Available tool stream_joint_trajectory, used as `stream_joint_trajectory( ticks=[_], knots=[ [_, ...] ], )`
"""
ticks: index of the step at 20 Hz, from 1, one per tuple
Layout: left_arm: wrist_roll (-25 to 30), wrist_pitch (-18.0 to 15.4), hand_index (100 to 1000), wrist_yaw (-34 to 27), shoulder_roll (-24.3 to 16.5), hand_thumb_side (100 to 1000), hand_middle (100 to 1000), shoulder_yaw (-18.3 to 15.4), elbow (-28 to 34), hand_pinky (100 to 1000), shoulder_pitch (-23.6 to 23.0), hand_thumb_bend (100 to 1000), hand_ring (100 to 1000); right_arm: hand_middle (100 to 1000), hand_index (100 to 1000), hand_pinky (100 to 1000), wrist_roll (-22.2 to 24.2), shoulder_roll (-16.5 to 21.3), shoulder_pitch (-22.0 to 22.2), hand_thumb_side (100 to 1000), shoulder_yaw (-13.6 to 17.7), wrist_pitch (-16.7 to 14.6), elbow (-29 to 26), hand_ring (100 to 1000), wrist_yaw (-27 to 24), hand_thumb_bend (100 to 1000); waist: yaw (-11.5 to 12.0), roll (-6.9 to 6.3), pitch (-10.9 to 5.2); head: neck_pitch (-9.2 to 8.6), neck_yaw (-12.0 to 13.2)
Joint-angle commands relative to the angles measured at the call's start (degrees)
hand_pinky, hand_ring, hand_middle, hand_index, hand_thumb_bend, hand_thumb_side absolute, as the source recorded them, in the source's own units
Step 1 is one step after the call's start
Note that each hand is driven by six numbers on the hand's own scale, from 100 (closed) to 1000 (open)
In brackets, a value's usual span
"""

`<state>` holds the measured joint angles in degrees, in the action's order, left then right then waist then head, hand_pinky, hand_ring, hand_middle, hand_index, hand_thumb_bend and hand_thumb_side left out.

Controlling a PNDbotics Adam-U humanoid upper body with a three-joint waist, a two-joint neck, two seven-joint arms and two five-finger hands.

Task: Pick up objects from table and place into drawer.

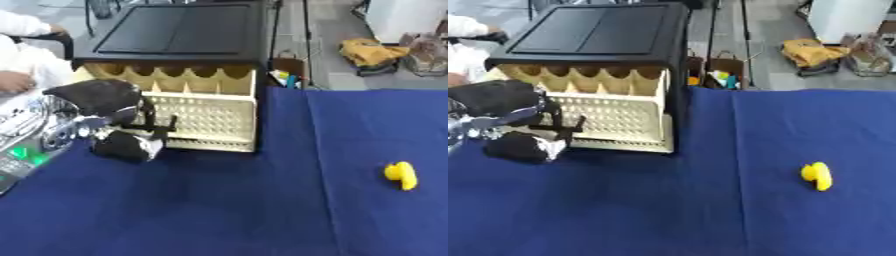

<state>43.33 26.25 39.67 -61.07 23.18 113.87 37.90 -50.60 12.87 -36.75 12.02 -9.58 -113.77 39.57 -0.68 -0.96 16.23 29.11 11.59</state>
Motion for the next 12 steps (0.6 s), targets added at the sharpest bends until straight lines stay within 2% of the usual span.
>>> stream_joint_trajectory(
  ticks=[1,12],
  knots=[
    [5.5,5.4,667,-0.5,-2.4,736,100,-0.4,0.7,100,0.4,100,100,631,706,667,-0.3,0.5,-0.6,957,0.1,0.1,-0.8,690,0.4,100,0.2,-0.01,-1.36,0.11,-0.1],
    [5.2,5.0,656,-1.5,-2.5,739,100,0.0,0.7,100,0.4,100,100,630,706,670,-0.6,0.4,-0.4,954,0.1,0.3,-0.8,691,0.6,100,0.4,0.02,-1.57,0.08,-0.1]
  ],
)
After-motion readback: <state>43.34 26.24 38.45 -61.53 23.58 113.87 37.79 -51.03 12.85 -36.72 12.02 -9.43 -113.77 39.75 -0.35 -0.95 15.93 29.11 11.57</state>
